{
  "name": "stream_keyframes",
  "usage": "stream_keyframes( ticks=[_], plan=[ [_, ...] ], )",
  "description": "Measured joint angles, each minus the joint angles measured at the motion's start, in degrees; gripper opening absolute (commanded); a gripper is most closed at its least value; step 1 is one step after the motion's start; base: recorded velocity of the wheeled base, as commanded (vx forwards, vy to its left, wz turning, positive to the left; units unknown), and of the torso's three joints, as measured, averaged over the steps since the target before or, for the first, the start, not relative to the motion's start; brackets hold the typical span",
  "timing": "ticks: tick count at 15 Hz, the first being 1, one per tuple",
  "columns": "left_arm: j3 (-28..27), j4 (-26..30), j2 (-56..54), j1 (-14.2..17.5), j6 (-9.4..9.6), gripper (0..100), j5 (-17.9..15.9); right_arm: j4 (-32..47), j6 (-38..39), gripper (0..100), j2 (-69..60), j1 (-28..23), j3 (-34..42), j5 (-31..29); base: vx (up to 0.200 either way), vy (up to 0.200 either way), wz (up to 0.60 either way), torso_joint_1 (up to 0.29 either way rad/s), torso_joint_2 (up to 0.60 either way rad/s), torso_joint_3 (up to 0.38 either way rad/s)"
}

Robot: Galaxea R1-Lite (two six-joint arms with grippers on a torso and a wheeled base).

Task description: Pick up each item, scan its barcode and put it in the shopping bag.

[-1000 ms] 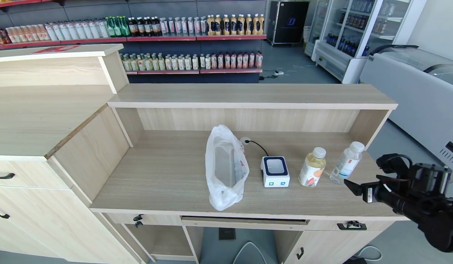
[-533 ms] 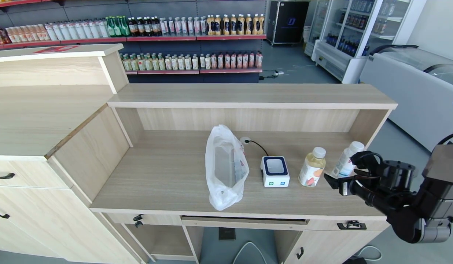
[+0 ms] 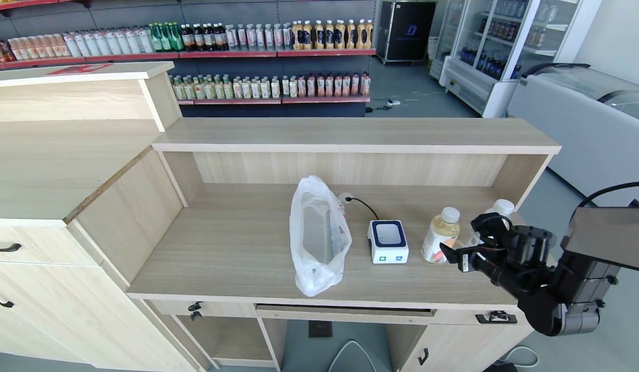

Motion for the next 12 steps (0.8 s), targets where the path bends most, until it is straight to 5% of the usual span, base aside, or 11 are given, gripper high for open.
stream_keyframes(
  ticks=[12],
  plan=[
    [0.0,0.0,0.0,0.0,0.00,100,0.0,0.8,2.6,100,7.3,2.7,-9.8,-0.2,0.000,0.000,0.00,0.000,0.00,0.000]
  ],
)
